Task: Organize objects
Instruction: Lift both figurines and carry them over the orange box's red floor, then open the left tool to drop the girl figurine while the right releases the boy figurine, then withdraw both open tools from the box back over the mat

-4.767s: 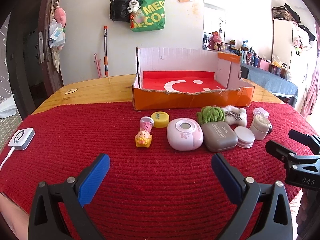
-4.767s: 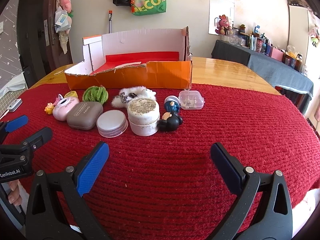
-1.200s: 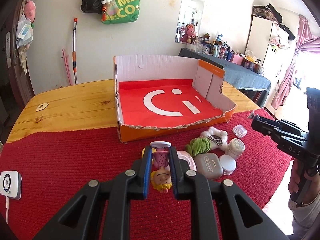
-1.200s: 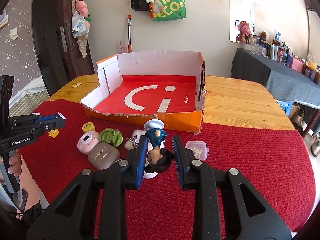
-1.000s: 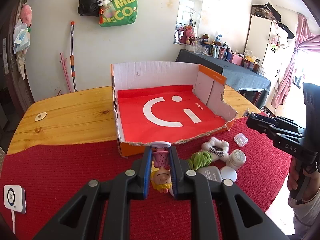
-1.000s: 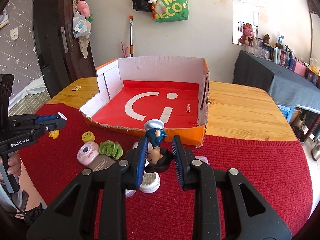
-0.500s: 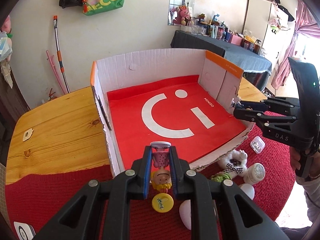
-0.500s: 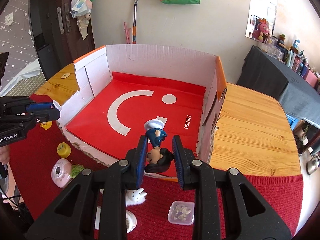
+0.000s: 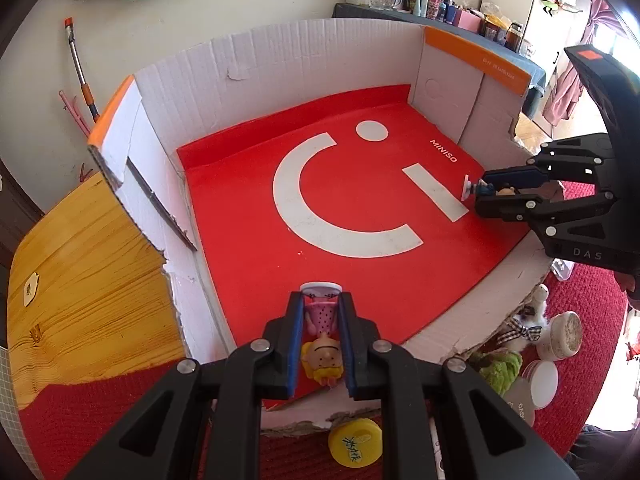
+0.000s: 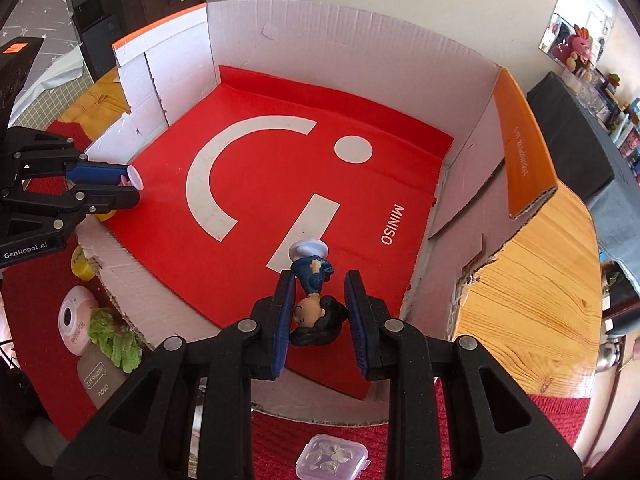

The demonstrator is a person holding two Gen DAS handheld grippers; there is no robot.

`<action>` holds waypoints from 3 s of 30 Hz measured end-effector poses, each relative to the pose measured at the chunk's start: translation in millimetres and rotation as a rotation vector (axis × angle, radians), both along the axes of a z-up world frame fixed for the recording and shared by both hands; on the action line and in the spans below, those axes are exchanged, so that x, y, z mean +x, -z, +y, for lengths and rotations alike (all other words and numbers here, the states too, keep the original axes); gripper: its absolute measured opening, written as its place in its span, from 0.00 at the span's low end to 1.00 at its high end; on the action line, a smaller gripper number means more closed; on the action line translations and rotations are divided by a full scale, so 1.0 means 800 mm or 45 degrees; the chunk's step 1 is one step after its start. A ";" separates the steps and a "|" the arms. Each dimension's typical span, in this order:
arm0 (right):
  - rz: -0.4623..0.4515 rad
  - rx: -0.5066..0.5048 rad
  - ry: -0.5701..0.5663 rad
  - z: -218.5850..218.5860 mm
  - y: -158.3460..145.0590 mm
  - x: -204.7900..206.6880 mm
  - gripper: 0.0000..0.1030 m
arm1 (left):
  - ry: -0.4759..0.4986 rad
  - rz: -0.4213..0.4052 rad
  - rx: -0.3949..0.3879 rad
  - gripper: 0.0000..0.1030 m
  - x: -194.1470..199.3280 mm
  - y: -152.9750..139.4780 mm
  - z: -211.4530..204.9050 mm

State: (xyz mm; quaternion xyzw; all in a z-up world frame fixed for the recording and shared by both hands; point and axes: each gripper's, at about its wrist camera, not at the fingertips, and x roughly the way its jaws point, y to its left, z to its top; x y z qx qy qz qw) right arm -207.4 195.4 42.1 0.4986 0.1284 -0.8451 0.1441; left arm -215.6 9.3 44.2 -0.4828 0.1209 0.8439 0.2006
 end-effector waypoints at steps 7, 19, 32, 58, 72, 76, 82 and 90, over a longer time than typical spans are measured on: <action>-0.007 0.065 -0.028 -0.005 0.006 -0.004 0.24 | 0.031 0.009 -0.034 0.17 -0.004 0.006 0.008; -0.013 0.092 -0.063 -0.003 0.004 0.010 0.24 | 0.051 0.027 -0.040 0.18 -0.004 0.007 0.010; -0.021 0.101 -0.072 -0.001 0.006 0.014 0.24 | 0.052 0.028 -0.036 0.18 -0.005 0.007 0.010; -0.017 0.113 -0.045 0.010 0.000 0.021 0.48 | 0.074 0.023 -0.020 0.34 -0.004 0.004 0.018; 0.045 0.102 -0.044 0.020 -0.022 0.042 0.68 | 0.042 0.026 0.021 0.45 -0.002 0.000 0.016; 0.063 0.105 -0.049 0.016 -0.029 0.058 0.68 | 0.009 0.032 0.055 0.52 0.002 -0.008 0.008; 0.100 0.084 -0.035 0.002 -0.042 0.046 0.69 | -0.024 0.065 0.103 0.53 0.015 -0.025 -0.004; 0.232 -0.016 0.030 -0.004 -0.075 0.051 0.74 | -0.084 0.212 0.186 0.57 0.045 -0.070 -0.020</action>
